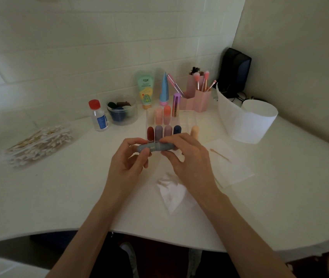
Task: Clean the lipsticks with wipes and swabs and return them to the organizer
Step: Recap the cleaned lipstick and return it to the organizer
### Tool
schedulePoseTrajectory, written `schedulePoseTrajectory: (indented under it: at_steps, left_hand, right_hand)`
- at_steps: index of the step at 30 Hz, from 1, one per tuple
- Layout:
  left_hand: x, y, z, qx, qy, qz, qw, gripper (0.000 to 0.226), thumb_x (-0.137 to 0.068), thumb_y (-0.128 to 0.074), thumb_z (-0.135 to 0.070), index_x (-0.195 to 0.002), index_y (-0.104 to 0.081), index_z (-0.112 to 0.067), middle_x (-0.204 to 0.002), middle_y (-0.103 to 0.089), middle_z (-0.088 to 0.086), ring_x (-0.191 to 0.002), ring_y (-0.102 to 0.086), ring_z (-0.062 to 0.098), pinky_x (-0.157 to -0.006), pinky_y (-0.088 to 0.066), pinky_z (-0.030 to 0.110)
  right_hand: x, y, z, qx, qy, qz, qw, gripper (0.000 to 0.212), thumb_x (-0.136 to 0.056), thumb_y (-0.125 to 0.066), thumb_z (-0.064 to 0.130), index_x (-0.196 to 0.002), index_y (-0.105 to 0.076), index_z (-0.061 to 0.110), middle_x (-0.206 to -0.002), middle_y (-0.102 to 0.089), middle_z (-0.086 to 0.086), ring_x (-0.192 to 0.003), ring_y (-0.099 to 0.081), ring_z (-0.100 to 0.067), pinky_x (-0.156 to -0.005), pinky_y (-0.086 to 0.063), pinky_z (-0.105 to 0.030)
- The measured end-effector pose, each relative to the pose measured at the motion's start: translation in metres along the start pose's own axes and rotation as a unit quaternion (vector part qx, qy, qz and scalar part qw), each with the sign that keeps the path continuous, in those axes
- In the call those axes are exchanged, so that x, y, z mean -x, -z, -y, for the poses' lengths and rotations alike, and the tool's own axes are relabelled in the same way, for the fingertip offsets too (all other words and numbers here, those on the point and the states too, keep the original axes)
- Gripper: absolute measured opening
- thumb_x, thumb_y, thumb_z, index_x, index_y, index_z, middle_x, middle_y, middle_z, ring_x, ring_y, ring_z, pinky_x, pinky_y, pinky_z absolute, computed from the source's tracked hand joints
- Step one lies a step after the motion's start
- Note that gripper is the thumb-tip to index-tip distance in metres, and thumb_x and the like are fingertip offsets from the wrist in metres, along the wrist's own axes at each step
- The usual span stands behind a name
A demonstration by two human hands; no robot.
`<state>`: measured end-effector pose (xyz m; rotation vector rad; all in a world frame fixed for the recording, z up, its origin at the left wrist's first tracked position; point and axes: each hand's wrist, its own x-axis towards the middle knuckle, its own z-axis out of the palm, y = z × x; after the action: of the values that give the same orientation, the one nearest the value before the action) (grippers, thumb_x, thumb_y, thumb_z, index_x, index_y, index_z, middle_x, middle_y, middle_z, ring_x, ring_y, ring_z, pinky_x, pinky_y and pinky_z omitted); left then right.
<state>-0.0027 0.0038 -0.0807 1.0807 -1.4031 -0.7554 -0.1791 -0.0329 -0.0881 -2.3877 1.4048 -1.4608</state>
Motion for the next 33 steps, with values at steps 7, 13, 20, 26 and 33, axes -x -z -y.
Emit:
schedulePoseTrajectory:
  at_steps: [7, 13, 20, 26, 33]
  left_hand:
    - [0.001, 0.001, 0.0, 0.033, 0.037, -0.035, 0.998, 0.029, -0.093, -0.062, -0.027, -0.109, -0.056, -0.004, -0.088, -0.071, 0.004, -0.062, -0.062, 0.017, -0.054, -0.048, 0.024]
    - [0.001, 0.002, 0.001, 0.019, 0.017, -0.033, 0.999, 0.027, -0.094, -0.062, -0.027, -0.109, -0.058, -0.005, -0.087, -0.07, 0.001, -0.062, -0.061, 0.019, -0.053, -0.047, 0.027]
    - [0.001, 0.002, 0.003, 0.006, -0.015, -0.029, 0.999, 0.02, -0.093, -0.066, -0.015, -0.106, -0.062, -0.001, -0.093, -0.071, 0.001, -0.063, -0.062, 0.017, -0.058, -0.048, 0.017]
    - [0.002, 0.002, 0.002, -0.005, -0.01, -0.035, 0.999, 0.02, -0.09, -0.068, -0.021, -0.105, -0.066, -0.008, -0.094, -0.071, -0.01, -0.067, -0.065, 0.016, -0.06, -0.05, 0.015]
    - [0.004, 0.002, -0.004, -0.036, -0.038, -0.058, 0.997, 0.032, -0.087, -0.072, -0.022, -0.115, -0.068, -0.008, -0.101, -0.072, -0.005, -0.08, -0.071, 0.016, -0.068, -0.056, 0.02]
  right_hand:
    - [0.001, 0.0, 0.004, -0.018, 0.004, 0.034, 0.999, 0.03, -0.088, -0.076, 0.035, -0.114, -0.074, 0.019, -0.102, -0.073, 0.002, -0.09, -0.065, -0.013, -0.089, -0.057, -0.049]
    - [0.001, 0.003, 0.01, -0.012, -0.003, 0.047, 0.999, 0.033, -0.086, -0.077, 0.038, -0.111, -0.074, 0.017, -0.098, -0.076, 0.002, -0.085, -0.067, -0.013, -0.09, -0.058, -0.033]
    - [0.001, 0.003, 0.017, -0.001, -0.03, 0.061, 0.998, 0.033, -0.08, -0.085, 0.034, -0.106, -0.076, 0.016, -0.095, -0.078, 0.001, -0.079, -0.069, -0.015, -0.083, -0.057, -0.029]
    - [0.001, 0.003, 0.017, -0.019, -0.036, 0.082, 0.996, 0.032, -0.082, -0.084, 0.034, -0.107, -0.075, 0.016, -0.096, -0.077, 0.001, -0.078, -0.06, -0.005, -0.082, -0.053, -0.023]
    - [0.0, 0.003, 0.025, -0.025, -0.019, 0.076, 0.997, 0.035, -0.085, -0.079, 0.042, -0.113, -0.076, 0.02, -0.092, -0.079, 0.003, -0.074, -0.072, -0.01, -0.098, -0.031, 0.003]
